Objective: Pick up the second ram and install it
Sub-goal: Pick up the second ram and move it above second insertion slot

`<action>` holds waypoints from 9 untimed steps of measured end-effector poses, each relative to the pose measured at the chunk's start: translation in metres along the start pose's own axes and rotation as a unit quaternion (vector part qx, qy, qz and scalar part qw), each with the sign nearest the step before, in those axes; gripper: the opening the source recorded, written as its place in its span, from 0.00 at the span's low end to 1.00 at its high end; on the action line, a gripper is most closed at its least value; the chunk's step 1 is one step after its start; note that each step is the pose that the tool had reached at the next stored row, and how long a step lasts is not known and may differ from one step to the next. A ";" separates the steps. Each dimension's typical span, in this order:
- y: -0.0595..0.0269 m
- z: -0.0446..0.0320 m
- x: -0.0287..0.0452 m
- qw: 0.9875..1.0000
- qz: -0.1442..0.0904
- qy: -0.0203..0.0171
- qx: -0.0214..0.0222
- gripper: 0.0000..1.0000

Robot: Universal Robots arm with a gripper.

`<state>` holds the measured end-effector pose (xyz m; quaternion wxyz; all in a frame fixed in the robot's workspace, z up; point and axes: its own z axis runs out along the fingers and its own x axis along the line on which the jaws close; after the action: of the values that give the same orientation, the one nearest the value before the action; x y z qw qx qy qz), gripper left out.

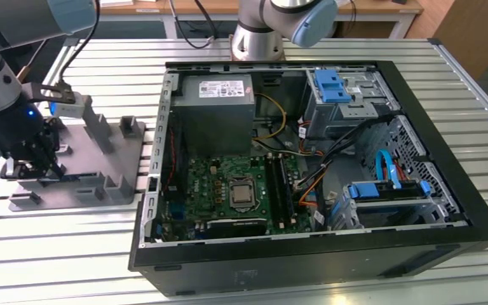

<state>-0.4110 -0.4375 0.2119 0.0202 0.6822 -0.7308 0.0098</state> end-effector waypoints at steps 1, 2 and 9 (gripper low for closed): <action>0.0000 0.0000 0.0000 1.000 -0.002 0.000 0.000 0.11; 0.0000 0.0000 0.0000 1.000 -0.005 0.000 0.000 0.11; 0.0000 0.0000 0.0000 0.999 -0.048 0.001 0.002 0.11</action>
<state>-0.4110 -0.4375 0.2118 0.0197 0.7167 -0.6971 0.0108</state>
